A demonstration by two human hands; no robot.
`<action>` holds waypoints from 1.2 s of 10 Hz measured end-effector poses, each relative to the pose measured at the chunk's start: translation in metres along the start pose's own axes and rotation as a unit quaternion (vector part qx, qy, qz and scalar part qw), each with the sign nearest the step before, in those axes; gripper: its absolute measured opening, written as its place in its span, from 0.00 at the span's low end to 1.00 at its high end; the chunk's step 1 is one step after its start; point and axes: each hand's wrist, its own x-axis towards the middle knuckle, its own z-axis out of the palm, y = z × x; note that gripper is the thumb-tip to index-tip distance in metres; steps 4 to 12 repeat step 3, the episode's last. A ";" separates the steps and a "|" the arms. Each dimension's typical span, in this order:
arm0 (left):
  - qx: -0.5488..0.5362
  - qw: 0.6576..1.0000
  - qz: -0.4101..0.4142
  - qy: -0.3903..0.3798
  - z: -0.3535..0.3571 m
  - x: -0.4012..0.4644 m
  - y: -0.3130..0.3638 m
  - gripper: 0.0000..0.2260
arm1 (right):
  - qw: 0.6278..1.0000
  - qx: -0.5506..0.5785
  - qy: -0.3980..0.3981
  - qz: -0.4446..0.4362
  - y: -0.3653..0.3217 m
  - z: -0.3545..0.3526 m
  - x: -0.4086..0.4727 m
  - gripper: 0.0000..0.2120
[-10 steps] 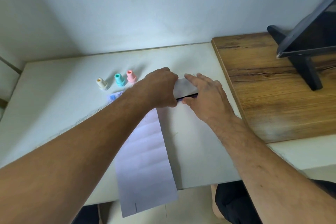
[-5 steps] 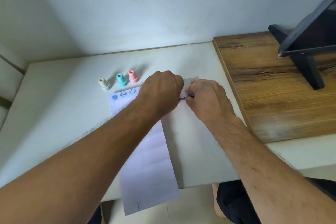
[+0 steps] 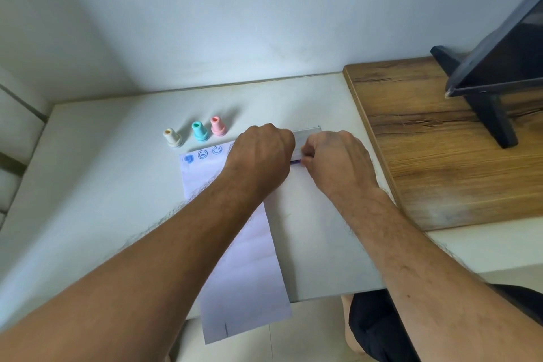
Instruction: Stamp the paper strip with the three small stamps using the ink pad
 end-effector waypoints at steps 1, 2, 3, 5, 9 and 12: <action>-0.027 0.999 0.006 -0.025 -0.006 0.002 -0.005 0.10 | 0.999 0.034 0.005 0.015 -0.001 -0.004 -0.001 0.10; -0.084 0.996 -0.014 -0.042 -0.020 0.006 -0.009 0.13 | 0.997 0.071 -0.009 0.030 -0.002 -0.009 -0.002 0.19; -0.123 0.991 -0.051 -0.015 -0.035 0.003 -0.017 0.12 | 0.995 0.101 -0.012 0.014 -0.007 -0.015 -0.005 0.21; -0.123 0.991 -0.051 -0.015 -0.035 0.003 -0.017 0.12 | 0.995 0.101 -0.012 0.014 -0.007 -0.015 -0.005 0.21; -0.123 0.991 -0.051 -0.015 -0.035 0.003 -0.017 0.12 | 0.995 0.101 -0.012 0.014 -0.007 -0.015 -0.005 0.21; -0.123 0.991 -0.051 -0.015 -0.035 0.003 -0.017 0.12 | 0.995 0.101 -0.012 0.014 -0.007 -0.015 -0.005 0.21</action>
